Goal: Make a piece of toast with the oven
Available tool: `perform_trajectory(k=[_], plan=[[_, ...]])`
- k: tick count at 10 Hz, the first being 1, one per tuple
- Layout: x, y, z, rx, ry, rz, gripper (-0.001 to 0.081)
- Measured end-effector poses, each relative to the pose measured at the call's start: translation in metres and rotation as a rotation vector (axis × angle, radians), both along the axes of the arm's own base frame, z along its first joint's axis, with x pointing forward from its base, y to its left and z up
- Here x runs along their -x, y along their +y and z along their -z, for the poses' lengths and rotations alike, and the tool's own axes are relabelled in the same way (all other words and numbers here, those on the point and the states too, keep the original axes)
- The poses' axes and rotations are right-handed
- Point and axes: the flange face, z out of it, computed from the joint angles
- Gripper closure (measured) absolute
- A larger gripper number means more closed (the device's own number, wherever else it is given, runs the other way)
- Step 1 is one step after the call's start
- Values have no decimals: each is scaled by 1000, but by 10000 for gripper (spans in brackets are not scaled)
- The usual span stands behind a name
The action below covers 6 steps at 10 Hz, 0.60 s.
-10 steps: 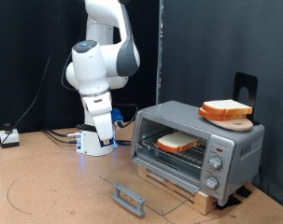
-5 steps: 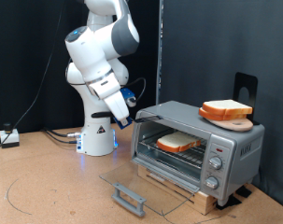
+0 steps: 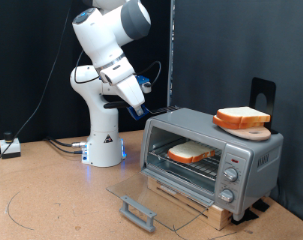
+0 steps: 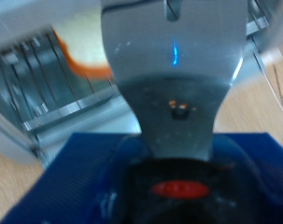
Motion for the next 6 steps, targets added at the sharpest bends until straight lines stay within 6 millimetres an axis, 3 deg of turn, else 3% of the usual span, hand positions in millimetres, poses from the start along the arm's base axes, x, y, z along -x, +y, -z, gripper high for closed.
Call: perform_trajectory(k=[3,6], plan=[[9,46,-3,-119,21,-192,410],[19,91,-4,-89,27,-319,410]])
